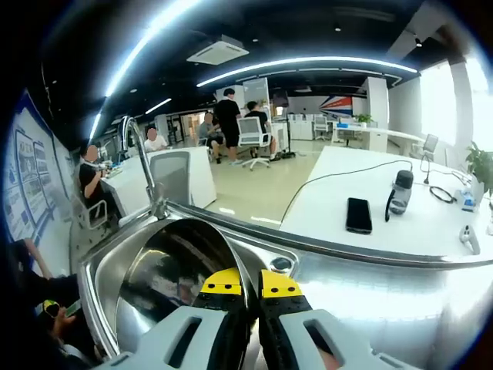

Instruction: Pick up bowl with dirty water move over sink pour dirty water into sink return bowl to place

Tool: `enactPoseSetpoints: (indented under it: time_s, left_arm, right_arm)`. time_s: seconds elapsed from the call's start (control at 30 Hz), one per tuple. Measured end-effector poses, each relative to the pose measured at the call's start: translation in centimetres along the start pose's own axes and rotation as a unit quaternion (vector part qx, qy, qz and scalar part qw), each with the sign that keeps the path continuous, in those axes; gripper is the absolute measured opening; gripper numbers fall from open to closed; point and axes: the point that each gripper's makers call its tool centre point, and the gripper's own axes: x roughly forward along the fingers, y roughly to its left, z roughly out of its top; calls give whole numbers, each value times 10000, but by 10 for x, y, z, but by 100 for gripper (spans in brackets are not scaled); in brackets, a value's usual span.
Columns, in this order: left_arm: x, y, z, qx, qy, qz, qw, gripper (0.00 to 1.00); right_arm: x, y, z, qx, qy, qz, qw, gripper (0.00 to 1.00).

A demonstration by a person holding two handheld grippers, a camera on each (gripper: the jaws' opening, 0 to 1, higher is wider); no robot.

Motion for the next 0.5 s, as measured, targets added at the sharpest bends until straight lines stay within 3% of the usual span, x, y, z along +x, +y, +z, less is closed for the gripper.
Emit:
enactPoseSetpoints:
  time_s: [0.2, 0.5]
  left_arm:
    - [-1, -3, 4, 60, 14, -24, 10000, 54]
    - [0, -5, 5, 123, 26, -50, 9999, 54]
  right_arm:
    - [-4, -13, -6, 666, 159, 108, 9976, 0]
    - [-17, -44, -9, 1027, 142, -22, 9946, 1]
